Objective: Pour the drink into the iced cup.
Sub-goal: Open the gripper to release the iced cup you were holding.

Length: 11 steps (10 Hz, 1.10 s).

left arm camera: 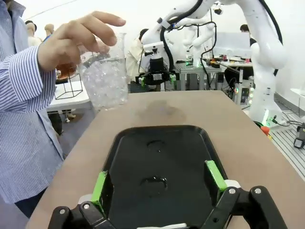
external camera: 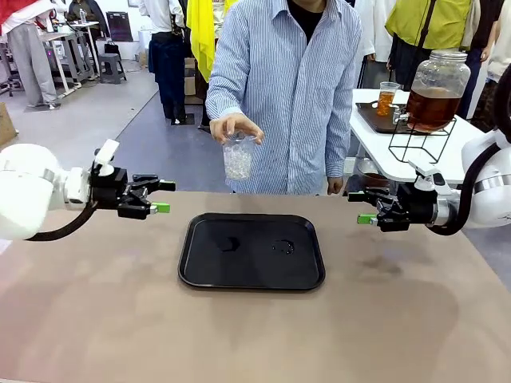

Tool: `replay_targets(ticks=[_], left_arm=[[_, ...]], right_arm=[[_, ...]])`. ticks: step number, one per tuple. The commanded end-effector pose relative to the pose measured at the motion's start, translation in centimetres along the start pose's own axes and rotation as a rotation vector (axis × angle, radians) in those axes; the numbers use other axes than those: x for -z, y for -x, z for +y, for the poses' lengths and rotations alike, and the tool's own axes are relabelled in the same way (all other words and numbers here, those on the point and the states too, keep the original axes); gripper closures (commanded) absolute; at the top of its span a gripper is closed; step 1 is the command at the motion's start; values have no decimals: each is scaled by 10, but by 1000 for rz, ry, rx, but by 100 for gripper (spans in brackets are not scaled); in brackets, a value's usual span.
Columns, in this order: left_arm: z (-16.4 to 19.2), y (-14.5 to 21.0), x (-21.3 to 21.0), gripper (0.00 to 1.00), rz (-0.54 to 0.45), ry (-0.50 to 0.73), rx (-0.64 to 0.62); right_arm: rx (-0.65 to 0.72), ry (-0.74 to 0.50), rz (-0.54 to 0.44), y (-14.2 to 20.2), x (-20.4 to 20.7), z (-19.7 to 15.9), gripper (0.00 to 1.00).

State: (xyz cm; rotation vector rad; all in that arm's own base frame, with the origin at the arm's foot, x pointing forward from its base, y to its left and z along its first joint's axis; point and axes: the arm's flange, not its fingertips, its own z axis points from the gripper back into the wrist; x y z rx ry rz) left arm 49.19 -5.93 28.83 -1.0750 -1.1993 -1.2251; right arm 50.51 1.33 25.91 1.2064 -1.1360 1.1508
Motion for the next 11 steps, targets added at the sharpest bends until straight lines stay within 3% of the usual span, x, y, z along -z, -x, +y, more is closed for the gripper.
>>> replay_targets(ticks=[1, 11], left_arm=[[-4, 3, -4, 0, 2, 30, 17], [0, 0, 0, 0, 0, 0, 0]], right_arm=[[-2, -2, 1, -3, 1, -2, 0], [-2, -2, 1, -3, 1, -2, 0]])
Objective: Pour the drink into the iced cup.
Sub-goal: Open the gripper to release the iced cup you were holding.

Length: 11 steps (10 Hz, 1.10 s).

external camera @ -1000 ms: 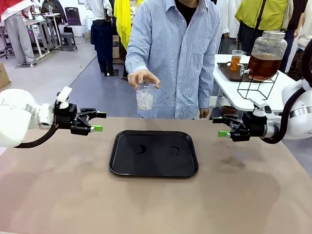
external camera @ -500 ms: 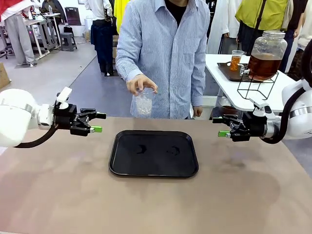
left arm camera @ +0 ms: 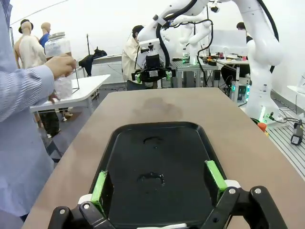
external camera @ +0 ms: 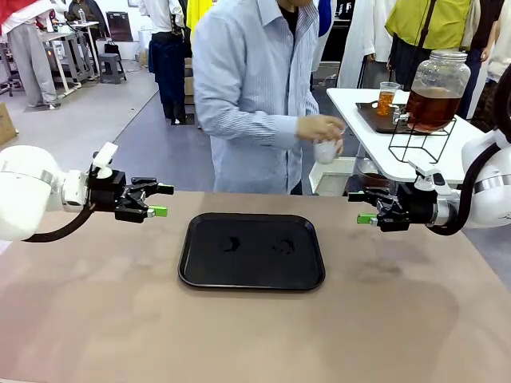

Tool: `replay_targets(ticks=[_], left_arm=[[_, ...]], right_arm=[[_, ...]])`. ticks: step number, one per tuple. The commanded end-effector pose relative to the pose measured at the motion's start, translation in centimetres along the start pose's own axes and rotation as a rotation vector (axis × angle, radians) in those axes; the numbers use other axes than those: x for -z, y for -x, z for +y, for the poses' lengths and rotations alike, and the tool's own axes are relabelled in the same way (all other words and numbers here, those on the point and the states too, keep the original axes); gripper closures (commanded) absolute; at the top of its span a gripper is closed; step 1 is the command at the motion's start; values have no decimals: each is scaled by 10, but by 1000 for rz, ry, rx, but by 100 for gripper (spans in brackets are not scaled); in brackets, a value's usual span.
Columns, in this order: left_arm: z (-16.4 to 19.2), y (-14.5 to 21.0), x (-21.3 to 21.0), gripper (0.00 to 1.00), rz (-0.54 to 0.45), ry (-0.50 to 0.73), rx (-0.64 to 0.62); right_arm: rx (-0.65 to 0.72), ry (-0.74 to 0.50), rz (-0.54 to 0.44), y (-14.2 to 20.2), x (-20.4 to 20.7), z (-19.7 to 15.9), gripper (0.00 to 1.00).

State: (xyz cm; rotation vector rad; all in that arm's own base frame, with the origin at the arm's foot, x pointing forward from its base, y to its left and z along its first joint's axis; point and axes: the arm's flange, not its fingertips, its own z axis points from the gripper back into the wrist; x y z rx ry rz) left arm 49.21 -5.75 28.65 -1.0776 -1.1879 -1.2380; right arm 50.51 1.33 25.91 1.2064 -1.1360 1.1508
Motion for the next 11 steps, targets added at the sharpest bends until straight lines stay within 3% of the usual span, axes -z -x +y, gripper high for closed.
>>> replay_targets(ticks=[1, 11], left_arm=[[0, -2, 2, 0, -8, -12, -1], [0, -2, 2, 0, -8, -12, -1]], right_arm=[[-2, -2, 1, -3, 1, -2, 0], [-2, -2, 1, -3, 1, -2, 0]])
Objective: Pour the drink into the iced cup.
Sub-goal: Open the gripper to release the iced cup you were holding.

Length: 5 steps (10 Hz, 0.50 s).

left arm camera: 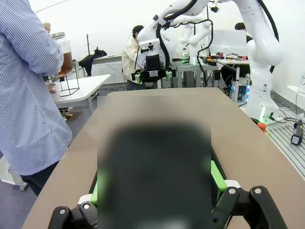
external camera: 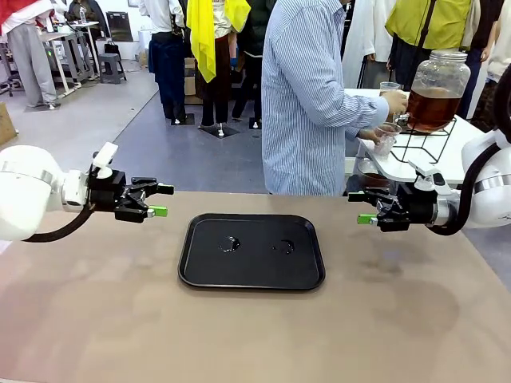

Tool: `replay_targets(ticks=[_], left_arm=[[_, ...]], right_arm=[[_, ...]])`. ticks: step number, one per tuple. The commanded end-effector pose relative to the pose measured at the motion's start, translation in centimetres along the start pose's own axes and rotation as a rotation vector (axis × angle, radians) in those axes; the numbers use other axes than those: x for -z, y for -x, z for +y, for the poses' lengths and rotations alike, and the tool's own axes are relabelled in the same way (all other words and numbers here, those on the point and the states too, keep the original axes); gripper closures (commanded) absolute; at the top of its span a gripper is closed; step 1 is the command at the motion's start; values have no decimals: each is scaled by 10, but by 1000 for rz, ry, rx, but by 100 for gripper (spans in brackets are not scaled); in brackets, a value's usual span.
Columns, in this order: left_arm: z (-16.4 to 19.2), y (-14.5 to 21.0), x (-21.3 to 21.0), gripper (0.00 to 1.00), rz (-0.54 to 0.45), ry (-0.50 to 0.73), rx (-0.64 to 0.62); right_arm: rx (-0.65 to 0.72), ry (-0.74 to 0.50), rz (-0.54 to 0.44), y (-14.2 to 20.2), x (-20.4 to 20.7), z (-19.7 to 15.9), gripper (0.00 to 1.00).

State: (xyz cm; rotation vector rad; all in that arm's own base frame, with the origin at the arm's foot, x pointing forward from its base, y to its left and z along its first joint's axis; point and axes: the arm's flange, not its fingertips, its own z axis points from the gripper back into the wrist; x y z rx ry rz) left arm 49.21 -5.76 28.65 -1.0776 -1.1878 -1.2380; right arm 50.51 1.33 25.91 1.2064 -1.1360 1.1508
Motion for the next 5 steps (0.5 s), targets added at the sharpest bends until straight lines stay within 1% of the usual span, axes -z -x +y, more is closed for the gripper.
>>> replay_targets(ticks=[1, 5], left_arm=[[0, -2, 2, 0, -8, -12, -1], [0, -2, 2, 0, -8, -12, -1]], right_arm=[[-2, -2, 1, -3, 1, -2, 0], [-2, -2, 1, -3, 1, -2, 0]])
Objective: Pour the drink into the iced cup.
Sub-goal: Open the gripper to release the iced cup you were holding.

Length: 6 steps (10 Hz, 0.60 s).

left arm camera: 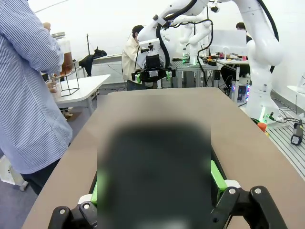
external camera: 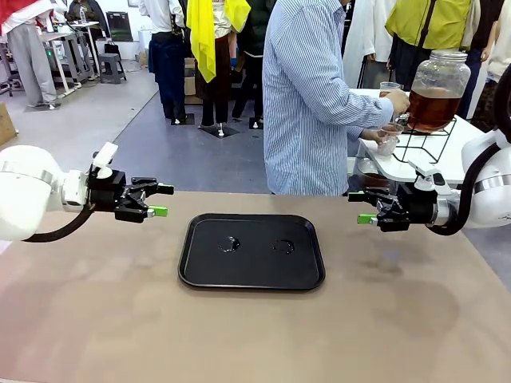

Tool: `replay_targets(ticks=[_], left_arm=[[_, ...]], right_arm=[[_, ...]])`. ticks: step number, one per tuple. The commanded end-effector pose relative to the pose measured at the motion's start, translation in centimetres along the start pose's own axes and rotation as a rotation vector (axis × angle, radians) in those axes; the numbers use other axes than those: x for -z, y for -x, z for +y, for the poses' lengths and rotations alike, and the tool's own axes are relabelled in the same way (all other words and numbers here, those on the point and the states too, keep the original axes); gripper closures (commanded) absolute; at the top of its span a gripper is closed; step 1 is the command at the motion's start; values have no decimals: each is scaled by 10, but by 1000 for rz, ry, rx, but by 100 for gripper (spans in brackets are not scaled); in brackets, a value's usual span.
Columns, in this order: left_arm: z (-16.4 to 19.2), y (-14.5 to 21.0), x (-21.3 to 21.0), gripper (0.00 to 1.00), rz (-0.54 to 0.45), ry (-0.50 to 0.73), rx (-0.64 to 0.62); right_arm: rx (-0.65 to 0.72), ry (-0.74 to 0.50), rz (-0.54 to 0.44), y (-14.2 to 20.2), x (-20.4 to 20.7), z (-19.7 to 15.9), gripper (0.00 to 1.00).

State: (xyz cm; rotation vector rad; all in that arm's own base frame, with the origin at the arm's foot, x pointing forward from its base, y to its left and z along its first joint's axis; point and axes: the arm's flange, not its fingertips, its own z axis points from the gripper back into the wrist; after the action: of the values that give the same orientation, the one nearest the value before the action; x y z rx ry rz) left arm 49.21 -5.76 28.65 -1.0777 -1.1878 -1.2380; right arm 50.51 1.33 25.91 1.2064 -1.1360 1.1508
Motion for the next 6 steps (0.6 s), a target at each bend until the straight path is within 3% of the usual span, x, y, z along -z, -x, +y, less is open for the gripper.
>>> replay_targets(ticks=[1, 6], left_arm=[[0, -2, 2, 0, -8, -12, -1], [0, -2, 2, 0, -8, -12, -1]], right_arm=[[-2, -2, 1, -3, 1, -2, 0], [-2, -2, 1, -3, 1, -2, 0]])
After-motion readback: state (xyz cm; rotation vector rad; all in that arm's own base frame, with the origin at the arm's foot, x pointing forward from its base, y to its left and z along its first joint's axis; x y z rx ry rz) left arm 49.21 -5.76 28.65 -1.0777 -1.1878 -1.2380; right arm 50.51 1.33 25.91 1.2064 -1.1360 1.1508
